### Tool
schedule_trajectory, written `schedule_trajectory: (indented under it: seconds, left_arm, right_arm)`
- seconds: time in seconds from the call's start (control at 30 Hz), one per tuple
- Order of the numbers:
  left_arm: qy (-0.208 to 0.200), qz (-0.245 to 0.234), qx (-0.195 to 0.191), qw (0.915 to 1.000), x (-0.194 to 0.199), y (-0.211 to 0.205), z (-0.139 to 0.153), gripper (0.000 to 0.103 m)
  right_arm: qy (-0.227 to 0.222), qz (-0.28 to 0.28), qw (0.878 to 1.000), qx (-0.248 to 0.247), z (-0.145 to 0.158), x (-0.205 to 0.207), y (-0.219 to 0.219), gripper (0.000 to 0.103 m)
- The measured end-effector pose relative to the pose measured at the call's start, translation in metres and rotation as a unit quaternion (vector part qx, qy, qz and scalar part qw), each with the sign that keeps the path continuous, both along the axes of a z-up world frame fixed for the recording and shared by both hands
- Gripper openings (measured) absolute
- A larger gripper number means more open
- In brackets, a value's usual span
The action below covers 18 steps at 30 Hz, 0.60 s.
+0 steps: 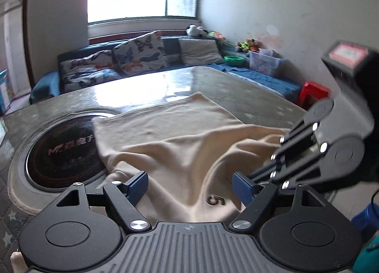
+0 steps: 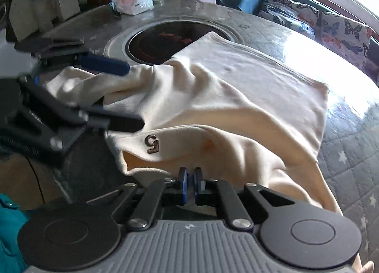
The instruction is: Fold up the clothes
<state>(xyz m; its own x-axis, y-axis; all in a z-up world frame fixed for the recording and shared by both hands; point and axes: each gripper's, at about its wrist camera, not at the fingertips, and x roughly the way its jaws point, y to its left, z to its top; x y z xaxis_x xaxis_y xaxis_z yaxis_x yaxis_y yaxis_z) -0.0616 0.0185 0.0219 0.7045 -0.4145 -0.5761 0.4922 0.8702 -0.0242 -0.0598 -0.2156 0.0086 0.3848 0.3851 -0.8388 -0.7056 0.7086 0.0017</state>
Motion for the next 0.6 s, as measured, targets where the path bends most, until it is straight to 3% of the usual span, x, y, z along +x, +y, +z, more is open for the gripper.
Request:
schedule_trajectory:
  seconds: [0.13,0.3,0.37,0.6]
  left_arm:
    - [-0.007,-0.024,0.005,0.9997,-0.006,-0.005,-0.005,0.074]
    - [0.0,-0.044,0.017,0.9989,-0.008,-0.011,-0.015,0.05]
    - [0.003,-0.047,0.024,0.9986,-0.008,-0.013,-0.019,0.045]
    - [0.005,-0.056,0.029,0.998,-0.012,-0.015,-0.022,0.045]
  right_arm:
    - [-0.003,0.015,1.0,-0.005,0.011,-0.014,-0.008,0.004]
    - [-0.012,0.022,1.0,-0.007,0.021,-0.023,-0.009,0.008]
    - [-0.028,0.016,0.999,-0.001,0.024,-0.021,-0.008,0.013]
    - [-0.023,0.011,1.0,-0.002,0.012,-0.008,0.001,0.018]
